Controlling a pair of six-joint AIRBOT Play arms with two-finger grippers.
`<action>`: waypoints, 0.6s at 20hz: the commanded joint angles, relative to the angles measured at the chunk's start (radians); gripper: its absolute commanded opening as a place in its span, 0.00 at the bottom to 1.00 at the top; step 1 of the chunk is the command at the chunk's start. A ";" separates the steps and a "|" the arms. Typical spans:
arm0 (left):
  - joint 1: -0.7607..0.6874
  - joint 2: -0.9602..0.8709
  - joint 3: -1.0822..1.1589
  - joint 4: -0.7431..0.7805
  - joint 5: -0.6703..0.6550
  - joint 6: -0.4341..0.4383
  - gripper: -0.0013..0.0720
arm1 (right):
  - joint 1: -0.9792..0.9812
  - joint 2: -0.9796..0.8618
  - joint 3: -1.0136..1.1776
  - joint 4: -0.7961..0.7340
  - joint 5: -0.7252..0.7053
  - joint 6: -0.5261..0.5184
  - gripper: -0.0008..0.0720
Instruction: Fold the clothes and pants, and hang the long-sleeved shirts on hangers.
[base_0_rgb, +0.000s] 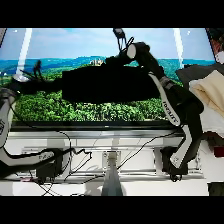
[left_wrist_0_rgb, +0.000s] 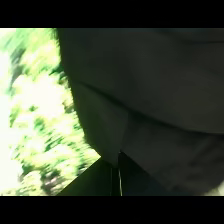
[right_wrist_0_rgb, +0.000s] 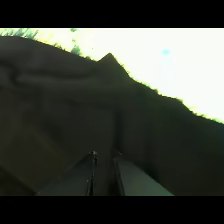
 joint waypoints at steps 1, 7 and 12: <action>0.057 0.085 0.212 0.005 -0.278 0.029 0.03 | 0.081 -0.073 -0.001 0.217 -0.011 0.037 0.21; 0.072 0.279 0.325 -0.094 -0.285 -0.001 0.03 | 0.358 -0.146 0.000 0.555 -0.224 0.037 0.18; 0.007 0.275 0.323 -0.097 -0.288 -0.042 0.03 | 0.343 -0.080 0.051 0.261 -0.077 0.040 0.18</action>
